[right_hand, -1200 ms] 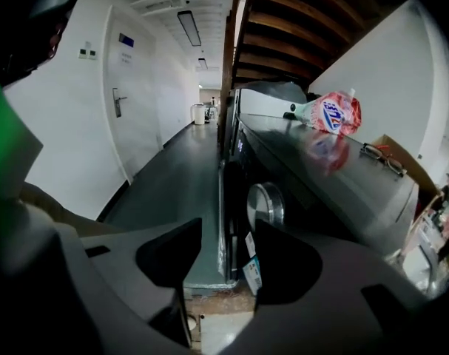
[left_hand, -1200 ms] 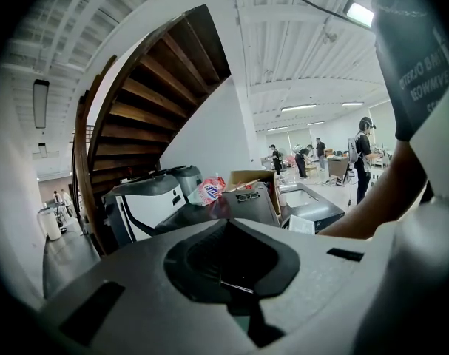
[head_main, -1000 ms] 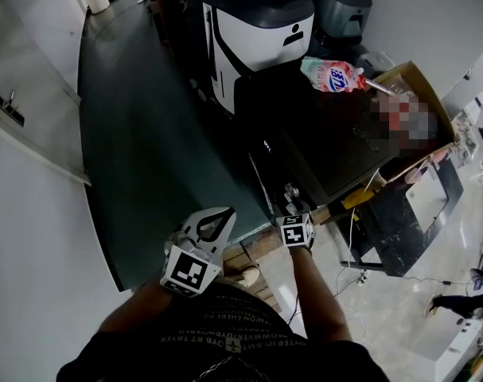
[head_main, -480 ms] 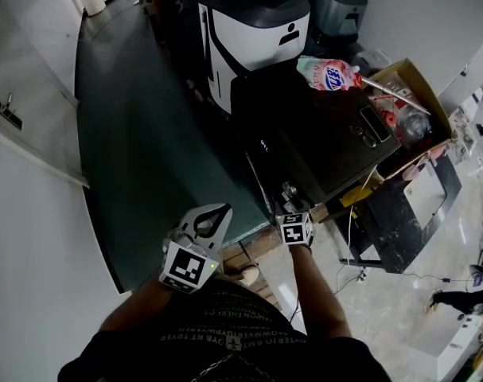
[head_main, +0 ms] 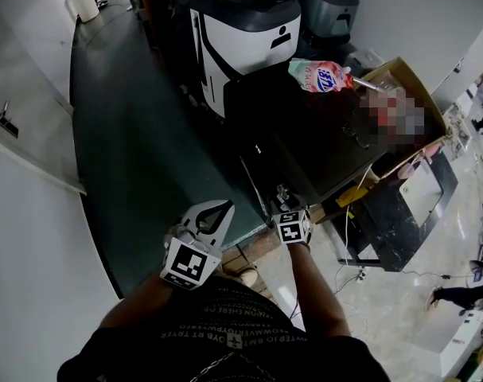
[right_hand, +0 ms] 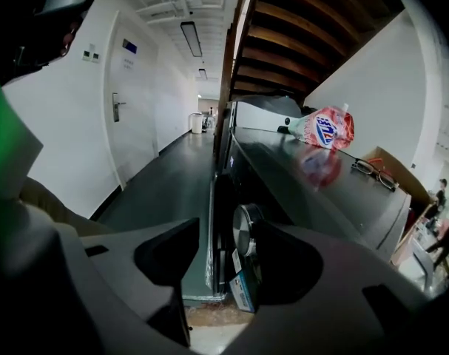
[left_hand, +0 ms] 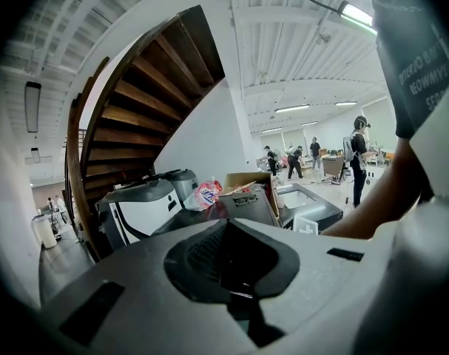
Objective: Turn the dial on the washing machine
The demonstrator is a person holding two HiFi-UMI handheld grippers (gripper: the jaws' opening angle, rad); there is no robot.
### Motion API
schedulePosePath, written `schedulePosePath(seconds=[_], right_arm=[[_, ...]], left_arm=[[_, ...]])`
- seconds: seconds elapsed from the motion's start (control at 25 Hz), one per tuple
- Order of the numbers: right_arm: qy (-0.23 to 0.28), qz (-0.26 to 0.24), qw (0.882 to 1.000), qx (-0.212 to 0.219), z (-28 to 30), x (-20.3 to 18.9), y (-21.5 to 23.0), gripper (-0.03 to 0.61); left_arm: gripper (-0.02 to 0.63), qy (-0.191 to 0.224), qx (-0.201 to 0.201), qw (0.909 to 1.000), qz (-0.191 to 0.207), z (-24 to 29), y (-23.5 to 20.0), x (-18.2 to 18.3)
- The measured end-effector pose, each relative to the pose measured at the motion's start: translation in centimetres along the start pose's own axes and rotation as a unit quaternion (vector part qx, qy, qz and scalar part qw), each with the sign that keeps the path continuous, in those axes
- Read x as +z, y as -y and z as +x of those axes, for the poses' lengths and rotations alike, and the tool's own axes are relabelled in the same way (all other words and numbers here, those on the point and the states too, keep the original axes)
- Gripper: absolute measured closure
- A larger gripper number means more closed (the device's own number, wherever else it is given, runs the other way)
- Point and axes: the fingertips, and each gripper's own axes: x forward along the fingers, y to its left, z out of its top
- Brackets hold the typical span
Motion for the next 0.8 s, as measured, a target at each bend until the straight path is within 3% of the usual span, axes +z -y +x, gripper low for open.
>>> schedulePosePath(seconds=[0.32, 0.48, 0.64, 0.8], right_arm=[[-0.032, 0.008, 0.999, -0.002, 0.1, -1.9, 0.2, 0.367], [-0.016, 0.019, 1.0, 0.004, -0.1, -1.4, 0.3, 0.357], [0.009, -0.005, 1.0, 0.005, -0.4, 0.4, 0.2, 0.354], [-0.009, -0.011, 1.0, 0.008, 0.2, -0.1, 0.1, 0.359]], left_arm=[[0.607, 0.005, -0.005, 1.0, 0.002, 0.8, -0.1, 0.5], [0.607, 0.008, -0.01, 0.9999, 0.006, 1.3, 0.4, 0.7], [0.607, 0.008, -0.009, 0.9999, 0.006, 1.5, 0.6, 0.8], [0.607, 0.007, -0.005, 1.0, 0.003, 1.4, 0.9, 0.7]])
